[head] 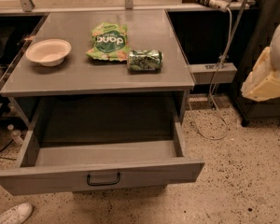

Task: Close top drawer

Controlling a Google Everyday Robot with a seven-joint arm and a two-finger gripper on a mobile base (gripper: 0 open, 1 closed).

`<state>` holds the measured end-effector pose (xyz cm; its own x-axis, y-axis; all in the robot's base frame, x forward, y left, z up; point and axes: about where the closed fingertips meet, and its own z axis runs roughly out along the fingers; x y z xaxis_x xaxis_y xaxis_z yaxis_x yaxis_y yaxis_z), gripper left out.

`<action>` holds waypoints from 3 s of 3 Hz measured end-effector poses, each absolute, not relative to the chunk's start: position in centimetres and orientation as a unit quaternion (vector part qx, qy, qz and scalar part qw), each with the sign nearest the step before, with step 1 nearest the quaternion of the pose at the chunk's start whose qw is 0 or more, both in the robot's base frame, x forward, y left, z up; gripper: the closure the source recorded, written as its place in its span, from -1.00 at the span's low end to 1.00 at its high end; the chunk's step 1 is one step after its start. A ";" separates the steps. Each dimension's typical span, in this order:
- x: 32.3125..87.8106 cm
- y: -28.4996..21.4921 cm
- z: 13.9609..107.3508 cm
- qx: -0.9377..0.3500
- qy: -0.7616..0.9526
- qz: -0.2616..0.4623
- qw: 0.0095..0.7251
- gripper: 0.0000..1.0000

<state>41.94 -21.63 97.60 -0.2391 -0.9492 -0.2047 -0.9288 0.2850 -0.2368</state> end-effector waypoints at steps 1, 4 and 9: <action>38.5 -21.2 96.6 -0.589 0.794 -0.025 0.147 1.00; 32.9 -19.0 90.7 -0.581 0.804 0.032 0.122 1.00; 31.5 -12.1 75.4 -0.561 0.806 0.152 0.113 1.00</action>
Offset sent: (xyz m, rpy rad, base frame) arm -0.1247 0.0271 -0.0802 0.0711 0.2295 -0.0417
